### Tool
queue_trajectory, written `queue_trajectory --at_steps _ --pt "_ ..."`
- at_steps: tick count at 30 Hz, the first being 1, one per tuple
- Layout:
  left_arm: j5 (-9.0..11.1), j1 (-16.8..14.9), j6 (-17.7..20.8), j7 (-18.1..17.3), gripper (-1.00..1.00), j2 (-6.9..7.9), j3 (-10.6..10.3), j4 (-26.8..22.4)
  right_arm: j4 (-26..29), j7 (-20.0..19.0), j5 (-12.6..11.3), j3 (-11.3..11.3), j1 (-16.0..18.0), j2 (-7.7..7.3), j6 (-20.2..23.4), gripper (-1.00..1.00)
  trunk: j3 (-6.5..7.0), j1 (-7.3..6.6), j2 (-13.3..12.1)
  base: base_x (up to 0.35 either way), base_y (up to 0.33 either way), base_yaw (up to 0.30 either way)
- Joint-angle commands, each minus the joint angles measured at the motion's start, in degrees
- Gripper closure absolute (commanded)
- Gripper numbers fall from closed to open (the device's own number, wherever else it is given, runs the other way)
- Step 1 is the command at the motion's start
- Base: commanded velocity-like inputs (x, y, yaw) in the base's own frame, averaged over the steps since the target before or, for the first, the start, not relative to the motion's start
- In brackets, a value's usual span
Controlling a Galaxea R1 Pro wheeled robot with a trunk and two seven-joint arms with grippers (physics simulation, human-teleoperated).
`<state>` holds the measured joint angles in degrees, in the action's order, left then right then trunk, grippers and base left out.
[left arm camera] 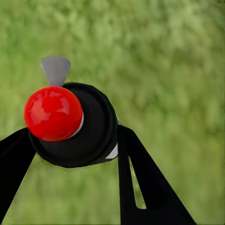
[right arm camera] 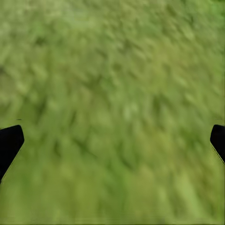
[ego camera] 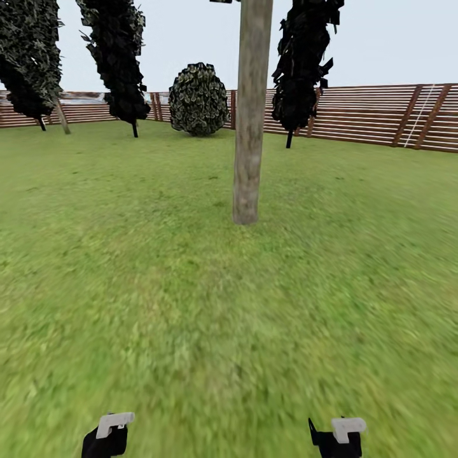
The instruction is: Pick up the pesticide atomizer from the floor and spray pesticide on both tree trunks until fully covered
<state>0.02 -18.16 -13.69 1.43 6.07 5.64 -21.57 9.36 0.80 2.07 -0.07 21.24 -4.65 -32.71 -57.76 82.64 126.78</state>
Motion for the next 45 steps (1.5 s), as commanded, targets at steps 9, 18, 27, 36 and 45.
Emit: queue_trajectory --at_steps 9,18,27,36,45 --pt "0.04 -0.03 -0.19 0.07 1.00 -0.01 0.07 0.05 -0.05 0.08 0.21 -0.02 0.03 -0.01 -0.16 -1.00 -0.05 0.02 0.01 0.335 0.000 -0.143" --pt "0.06 -0.03 -0.19 0.07 1.00 0.03 0.07 0.04 -0.05 0.08 0.21 -0.02 0.03 -0.01 -0.16 -1.00 -0.05 0.02 0.01 0.335 0.000 -0.043" --pt "0.06 -0.03 -0.19 0.07 1.00 0.04 0.07 0.04 -0.05 0.08 0.21 -0.02 0.03 -0.01 -0.16 -1.00 -0.05 0.02 0.01 0.335 0.000 -0.154" --pt "0.06 -0.03 -0.19 0.07 1.00 0.08 0.07 0.04 -0.12 0.08 0.30 -0.02 0.03 -0.07 -0.16 -1.00 -0.05 0.02 0.01 0.335 0.000 -0.056" --pt "0.06 -0.03 -0.19 0.07 1.00 0.08 0.07 0.04 -0.13 0.08 0.30 -0.02 0.03 -0.09 -0.16 -1.00 -0.05 0.02 0.01 0.335 0.000 -0.001"
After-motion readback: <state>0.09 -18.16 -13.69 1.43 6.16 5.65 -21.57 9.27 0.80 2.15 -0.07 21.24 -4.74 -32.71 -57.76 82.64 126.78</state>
